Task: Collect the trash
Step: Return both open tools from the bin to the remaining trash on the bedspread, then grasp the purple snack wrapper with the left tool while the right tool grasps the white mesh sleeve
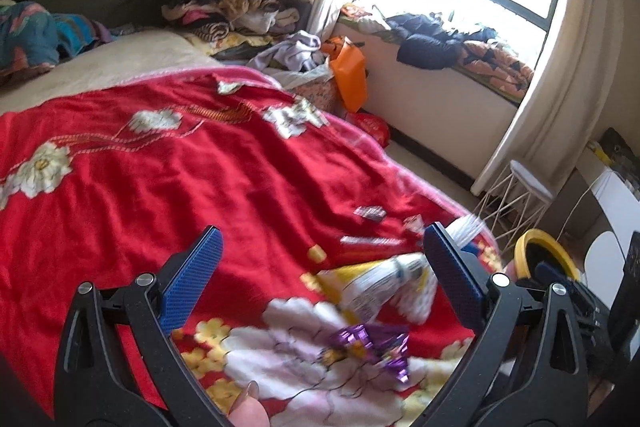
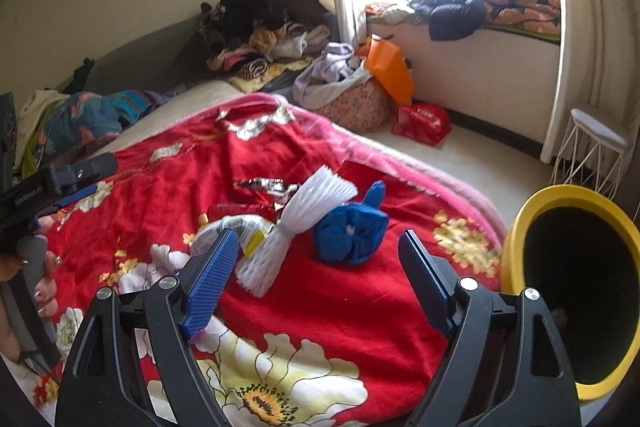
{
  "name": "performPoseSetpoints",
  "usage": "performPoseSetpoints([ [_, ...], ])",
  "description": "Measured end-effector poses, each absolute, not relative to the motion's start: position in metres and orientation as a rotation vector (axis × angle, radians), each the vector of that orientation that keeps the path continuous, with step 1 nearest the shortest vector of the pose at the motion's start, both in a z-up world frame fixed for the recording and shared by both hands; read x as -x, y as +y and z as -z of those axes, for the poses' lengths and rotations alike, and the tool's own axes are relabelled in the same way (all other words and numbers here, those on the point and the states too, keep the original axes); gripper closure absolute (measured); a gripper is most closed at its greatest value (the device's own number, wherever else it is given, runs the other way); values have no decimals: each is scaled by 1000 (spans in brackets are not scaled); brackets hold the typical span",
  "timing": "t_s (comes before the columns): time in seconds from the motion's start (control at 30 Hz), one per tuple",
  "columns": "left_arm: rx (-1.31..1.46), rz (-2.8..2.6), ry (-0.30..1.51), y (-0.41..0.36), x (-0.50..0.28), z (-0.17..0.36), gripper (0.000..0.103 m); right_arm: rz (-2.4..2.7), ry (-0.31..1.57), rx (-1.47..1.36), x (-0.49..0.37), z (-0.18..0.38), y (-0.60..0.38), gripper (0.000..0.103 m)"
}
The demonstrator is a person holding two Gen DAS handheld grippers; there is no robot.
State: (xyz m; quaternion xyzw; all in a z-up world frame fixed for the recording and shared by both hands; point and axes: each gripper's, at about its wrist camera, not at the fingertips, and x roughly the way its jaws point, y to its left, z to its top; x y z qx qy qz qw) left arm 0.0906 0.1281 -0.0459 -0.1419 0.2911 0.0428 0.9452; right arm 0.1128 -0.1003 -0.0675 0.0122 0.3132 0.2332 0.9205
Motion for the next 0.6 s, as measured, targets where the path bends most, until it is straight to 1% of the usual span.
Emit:
performPoseSetpoints([
  [0.1, 299, -81, 630, 134, -87, 58, 11, -488, 678, -44, -121, 74, -97, 24],
  [0.33, 342, -19, 722, 133, -85, 80, 27, -456, 681, -66, -138, 74, -99, 29],
  [0.53, 386, 81, 797, 116, -88, 96, 38, -444, 679, -78, -158, 72, -94, 34],
  [0.6, 399, 102, 813, 110, -89, 99, 39, -445, 684, -88, -166, 73, -92, 36],
])
